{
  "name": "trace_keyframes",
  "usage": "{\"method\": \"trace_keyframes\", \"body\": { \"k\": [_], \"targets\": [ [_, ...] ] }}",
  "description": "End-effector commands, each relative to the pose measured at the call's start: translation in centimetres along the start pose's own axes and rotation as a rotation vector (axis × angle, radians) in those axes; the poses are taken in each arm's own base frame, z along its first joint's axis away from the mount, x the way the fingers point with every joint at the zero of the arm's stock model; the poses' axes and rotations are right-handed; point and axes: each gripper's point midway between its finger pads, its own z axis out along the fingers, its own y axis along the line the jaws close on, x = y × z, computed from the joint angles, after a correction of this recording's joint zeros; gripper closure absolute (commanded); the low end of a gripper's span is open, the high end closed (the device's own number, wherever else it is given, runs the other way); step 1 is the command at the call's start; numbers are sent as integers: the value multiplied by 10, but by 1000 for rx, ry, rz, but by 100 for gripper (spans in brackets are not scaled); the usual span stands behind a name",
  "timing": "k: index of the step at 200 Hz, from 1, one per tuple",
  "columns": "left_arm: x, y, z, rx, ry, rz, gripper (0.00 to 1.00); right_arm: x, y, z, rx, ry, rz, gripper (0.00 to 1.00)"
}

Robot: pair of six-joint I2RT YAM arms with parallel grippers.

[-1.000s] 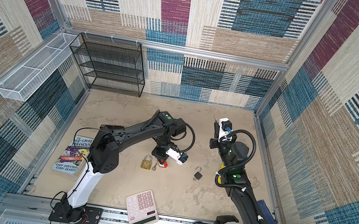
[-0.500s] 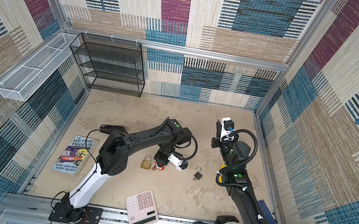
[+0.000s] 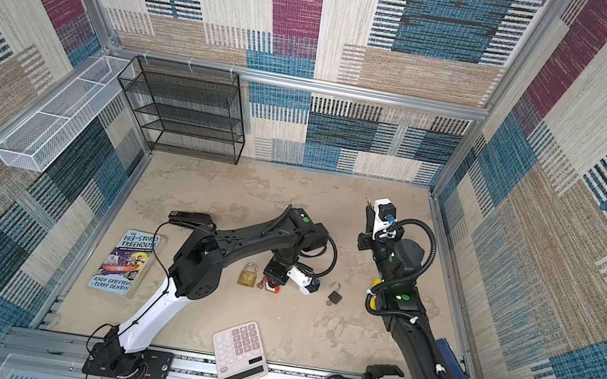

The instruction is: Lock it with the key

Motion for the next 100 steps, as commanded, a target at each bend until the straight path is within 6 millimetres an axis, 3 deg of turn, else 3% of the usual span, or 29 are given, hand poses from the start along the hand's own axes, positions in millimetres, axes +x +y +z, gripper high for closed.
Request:
{"method": "trace_keyframes", "body": {
  "k": [1, 79, 100],
  "targets": [
    [-1, -6, 0, 32, 0, -2, 100, -8, 1, -1, -6, -28, -5, 100],
    [-3, 1, 3, 19, 0, 0, 73, -8, 5, -3, -30, -33, -13, 100],
    [-5, 7, 1, -9, -7, -5, 58, -7, 7, -4, -39, -31, -8, 100]
  ]
}}
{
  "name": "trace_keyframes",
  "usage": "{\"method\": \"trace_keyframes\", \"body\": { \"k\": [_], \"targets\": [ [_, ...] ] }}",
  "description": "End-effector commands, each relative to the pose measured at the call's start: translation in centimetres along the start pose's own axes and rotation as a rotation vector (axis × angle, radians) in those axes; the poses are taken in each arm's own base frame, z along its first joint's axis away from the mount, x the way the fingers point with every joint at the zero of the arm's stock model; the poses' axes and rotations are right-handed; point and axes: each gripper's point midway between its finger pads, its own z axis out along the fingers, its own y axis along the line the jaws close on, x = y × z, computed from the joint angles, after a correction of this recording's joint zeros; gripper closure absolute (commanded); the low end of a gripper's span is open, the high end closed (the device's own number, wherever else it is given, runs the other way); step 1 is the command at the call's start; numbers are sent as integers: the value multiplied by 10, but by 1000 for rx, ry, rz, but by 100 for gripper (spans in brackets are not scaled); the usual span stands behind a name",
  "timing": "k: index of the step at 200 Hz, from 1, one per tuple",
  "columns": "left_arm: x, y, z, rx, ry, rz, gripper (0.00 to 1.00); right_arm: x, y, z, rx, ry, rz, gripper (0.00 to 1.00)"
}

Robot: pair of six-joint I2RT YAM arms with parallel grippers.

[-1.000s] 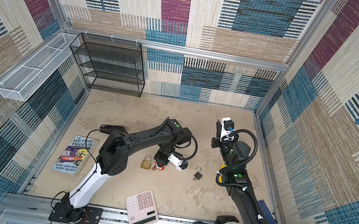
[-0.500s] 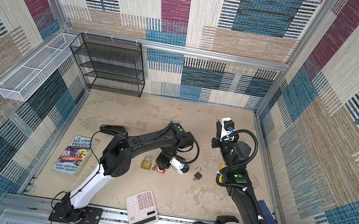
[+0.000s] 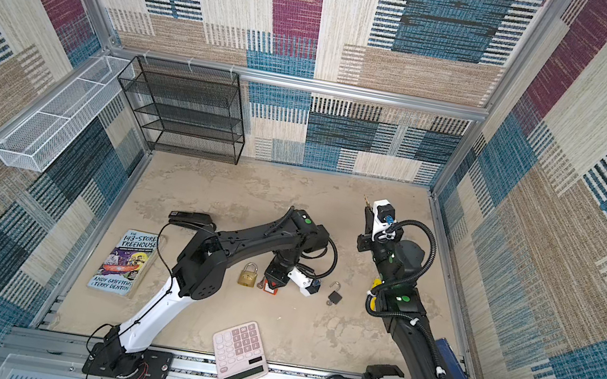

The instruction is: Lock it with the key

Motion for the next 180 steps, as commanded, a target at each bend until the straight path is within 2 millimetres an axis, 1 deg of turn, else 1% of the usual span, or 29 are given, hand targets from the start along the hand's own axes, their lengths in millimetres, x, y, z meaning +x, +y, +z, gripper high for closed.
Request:
{"method": "trace_keyframes", "body": {
  "k": [1, 49, 80, 137, 180],
  "targets": [
    [-2, 4, -3, -18, -10, -5, 57, -7, 3, -1, -19, -28, 2, 100],
    [-6, 11, -8, -53, -28, -16, 51, -5, 3, -3, -18, -22, -1, 100],
    [-4, 16, -9, -71, -26, -25, 46, -5, 4, -2, -19, -22, -3, 100],
    [-5, 34, -10, -90, -75, -70, 44, -7, 5, -2, -26, -25, -4, 100],
    [-4, 39, -10, -92, -89, -85, 44, -5, 5, -2, -27, -17, -11, 100]
  ]
}}
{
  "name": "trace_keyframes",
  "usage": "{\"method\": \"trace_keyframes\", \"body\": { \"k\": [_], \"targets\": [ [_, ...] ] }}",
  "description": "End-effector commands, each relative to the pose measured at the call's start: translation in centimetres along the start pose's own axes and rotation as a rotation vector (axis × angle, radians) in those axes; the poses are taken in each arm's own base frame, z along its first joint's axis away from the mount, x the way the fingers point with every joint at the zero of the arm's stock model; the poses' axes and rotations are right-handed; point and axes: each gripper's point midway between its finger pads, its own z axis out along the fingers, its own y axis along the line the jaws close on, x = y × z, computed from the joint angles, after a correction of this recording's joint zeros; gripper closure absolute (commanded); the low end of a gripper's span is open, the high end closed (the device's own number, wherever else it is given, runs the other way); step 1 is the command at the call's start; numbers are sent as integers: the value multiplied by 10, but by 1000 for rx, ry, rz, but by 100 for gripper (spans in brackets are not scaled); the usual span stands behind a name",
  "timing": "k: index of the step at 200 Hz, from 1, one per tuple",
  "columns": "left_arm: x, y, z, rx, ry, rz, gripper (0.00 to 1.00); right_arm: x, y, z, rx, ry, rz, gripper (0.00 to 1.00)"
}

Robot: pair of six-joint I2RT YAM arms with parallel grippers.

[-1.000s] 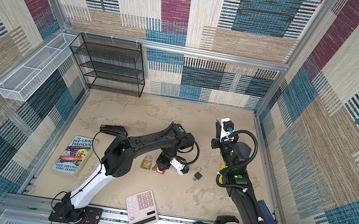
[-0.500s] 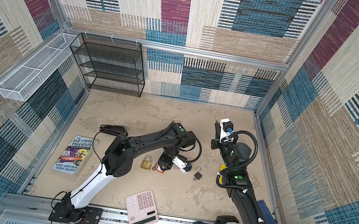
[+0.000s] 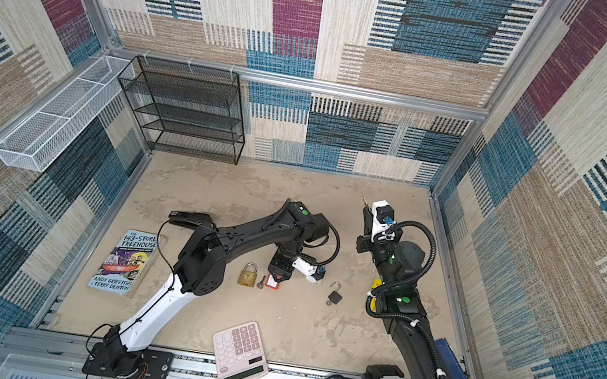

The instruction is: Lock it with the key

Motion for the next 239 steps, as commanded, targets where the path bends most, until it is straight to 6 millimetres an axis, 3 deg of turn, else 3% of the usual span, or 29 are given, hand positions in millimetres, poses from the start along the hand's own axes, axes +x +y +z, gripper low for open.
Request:
{"method": "trace_keyframes", "body": {
  "k": [1, 46, 79, 145, 239],
  "targets": [
    [-2, 2, -1, 3, -17, -19, 44, -5, 0, 0, -2, -13, -6, 100],
    [-6, 3, -6, 1, -51, -34, 42, -4, 1, 1, -10, -12, -4, 100],
    [-7, 4, -11, -11, -63, -33, 33, -4, 2, 1, -11, -10, -8, 100],
    [-6, 15, -15, -45, -77, -56, 32, -3, 1, 1, -11, -8, -7, 100],
    [11, 93, -23, -317, -43, -193, 38, -3, -2, 5, 3, -5, -23, 100]
  ]
}}
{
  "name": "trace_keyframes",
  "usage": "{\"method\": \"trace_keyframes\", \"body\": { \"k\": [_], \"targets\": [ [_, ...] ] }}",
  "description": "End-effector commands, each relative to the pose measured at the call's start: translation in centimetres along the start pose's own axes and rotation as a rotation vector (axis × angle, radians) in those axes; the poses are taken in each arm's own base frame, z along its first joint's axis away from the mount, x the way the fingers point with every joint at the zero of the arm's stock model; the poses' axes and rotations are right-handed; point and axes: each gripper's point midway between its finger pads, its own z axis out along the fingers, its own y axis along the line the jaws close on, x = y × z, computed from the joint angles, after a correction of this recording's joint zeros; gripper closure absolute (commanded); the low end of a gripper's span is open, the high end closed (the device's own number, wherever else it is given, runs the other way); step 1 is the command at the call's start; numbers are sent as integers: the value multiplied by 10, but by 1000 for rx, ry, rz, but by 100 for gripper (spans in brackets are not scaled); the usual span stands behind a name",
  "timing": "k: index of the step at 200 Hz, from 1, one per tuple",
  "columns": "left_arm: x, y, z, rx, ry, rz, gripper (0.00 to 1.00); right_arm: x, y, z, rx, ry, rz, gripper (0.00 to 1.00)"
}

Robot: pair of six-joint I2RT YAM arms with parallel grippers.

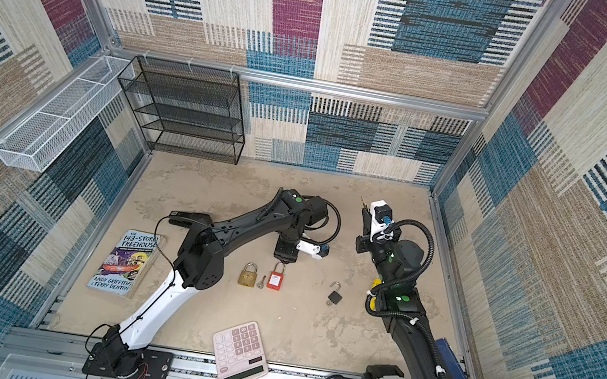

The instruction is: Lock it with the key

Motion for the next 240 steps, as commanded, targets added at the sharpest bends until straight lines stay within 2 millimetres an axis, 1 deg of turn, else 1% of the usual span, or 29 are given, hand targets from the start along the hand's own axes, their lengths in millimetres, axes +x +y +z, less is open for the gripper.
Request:
{"method": "trace_keyframes", "body": {
  "k": [1, 32, 83, 126, 178, 215, 240],
  "targets": [
    [-3, 22, 2, -97, 8, -34, 38, -8, -3, 2, 11, -22, -15, 100],
    [-1, 32, 12, -131, 27, -29, 37, -7, -4, 3, 15, -18, -21, 100],
    [7, 24, 24, -92, 53, -26, 38, -3, -4, 4, 12, -13, -15, 100],
    [11, 17, 24, -69, 55, -33, 38, -2, -3, 4, 7, -12, -12, 100],
    [12, 13, 19, -60, 44, -37, 38, 0, -1, 4, 0, -8, -5, 100],
    [16, 9, 22, -48, 62, -39, 38, 0, -1, 3, -3, -9, -5, 100],
    [15, 9, 22, -47, 57, -43, 38, 0, -1, 3, -4, -8, -5, 100]
  ]
}}
